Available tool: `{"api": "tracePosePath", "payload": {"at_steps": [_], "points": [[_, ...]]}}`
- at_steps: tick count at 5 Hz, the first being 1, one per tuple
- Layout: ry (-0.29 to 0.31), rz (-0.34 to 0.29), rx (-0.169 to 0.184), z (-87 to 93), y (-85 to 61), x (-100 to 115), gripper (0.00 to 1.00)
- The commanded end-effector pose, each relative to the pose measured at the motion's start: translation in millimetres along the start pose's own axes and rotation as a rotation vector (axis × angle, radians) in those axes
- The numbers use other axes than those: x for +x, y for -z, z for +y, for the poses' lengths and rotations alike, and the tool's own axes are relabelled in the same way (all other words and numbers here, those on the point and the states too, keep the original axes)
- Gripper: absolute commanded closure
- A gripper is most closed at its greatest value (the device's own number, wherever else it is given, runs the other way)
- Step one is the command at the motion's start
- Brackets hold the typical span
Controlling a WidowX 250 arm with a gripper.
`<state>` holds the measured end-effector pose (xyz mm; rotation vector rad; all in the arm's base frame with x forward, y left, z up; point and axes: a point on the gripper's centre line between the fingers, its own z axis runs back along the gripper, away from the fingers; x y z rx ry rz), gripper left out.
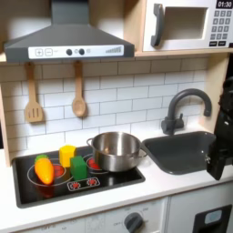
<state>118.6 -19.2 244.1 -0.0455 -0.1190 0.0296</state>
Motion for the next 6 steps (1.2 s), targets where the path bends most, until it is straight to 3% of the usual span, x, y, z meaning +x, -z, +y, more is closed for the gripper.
{"api": "tracePosePath", "payload": {"at_steps": [1, 2, 4, 6], "points": [[0.0, -0.002, 0.0, 0.0, -0.2, 0, 0.0], [0.01, -0.006, -0.02, 5.7, 2.4, 12, 0.0], [-0.029, -0.012, -0.046, 40.0, 13.3, 41, 0.0], [-0.038, 0.004, -0.027, 86.2, 20.4, 65, 0.0]]}}
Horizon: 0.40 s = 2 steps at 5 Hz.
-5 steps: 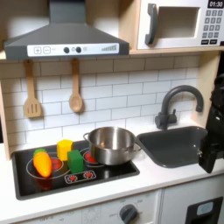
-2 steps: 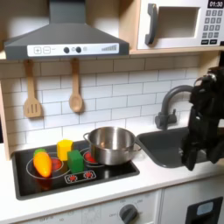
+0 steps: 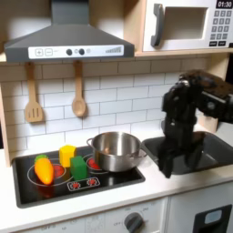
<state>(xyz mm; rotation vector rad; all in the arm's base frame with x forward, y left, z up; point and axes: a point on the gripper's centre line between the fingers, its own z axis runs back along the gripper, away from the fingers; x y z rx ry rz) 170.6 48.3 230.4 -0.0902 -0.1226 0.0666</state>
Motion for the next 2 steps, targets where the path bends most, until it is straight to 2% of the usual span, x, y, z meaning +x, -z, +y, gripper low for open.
{"api": "tracePosePath", "payload": {"at_steps": [1, 2], "points": [[0.007, 0.001, 0.014, 32.7, 6.3, 30, 0.0], [0.009, -0.001, 0.011, 48.5, 10.4, 47, 0.0]]}}
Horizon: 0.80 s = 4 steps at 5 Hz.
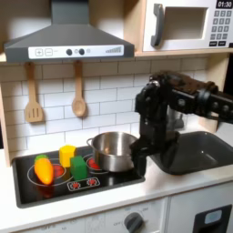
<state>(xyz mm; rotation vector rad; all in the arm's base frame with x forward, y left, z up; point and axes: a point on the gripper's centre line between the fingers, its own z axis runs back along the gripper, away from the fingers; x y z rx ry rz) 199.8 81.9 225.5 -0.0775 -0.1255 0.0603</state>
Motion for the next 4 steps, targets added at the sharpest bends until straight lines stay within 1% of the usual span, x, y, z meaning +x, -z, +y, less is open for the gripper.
{"api": "tracePosePath", "payload": {"at_steps": [1, 2, 3, 4], "points": [[0.001, -0.003, 0.006, 33.8, 5.8, 36, 0.0], [-0.021, 0.014, -0.02, 51.2, 10.3, 47, 0.0], [-0.021, 0.018, -0.013, 67.1, 15.8, 61, 0.0], [-0.033, 0.04, 0.013, 78.2, 22.5, 79, 0.0]]}}
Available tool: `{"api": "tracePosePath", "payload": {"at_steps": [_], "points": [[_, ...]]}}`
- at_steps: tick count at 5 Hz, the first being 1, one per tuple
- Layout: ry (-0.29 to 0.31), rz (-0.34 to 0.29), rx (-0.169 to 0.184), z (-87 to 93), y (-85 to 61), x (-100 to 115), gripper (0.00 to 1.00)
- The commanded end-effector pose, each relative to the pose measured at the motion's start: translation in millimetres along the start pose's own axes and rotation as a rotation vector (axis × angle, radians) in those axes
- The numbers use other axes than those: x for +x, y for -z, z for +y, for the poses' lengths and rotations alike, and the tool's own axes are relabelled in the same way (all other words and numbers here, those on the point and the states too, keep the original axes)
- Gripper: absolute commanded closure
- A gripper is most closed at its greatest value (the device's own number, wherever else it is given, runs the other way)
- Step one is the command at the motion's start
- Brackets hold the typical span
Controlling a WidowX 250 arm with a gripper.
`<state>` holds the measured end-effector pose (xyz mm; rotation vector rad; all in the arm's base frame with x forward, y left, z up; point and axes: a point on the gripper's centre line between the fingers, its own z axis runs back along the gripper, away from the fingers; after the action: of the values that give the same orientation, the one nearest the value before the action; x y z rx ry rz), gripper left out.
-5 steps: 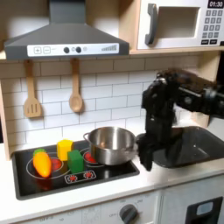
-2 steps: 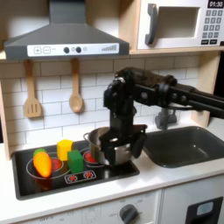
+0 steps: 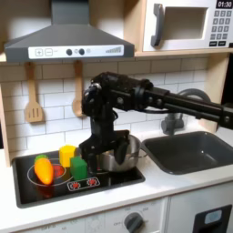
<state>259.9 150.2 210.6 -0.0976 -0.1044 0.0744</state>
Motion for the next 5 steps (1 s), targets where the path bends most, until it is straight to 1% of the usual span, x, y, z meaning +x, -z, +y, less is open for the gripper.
{"api": "tracePosePath", "payload": {"at_steps": [1, 3, 4, 5], "points": [[-0.021, 0.016, 0.025, 13.7, 4.9, 13, 0.0], [-0.027, 0.015, 0.027, 14.0, 4.6, 13, 0.0], [-0.018, 0.004, 0.031, 0.9, 9.3, 12, 0.0], [0.015, 0.019, 0.044, -0.3, 18.3, 25, 0.0]]}}
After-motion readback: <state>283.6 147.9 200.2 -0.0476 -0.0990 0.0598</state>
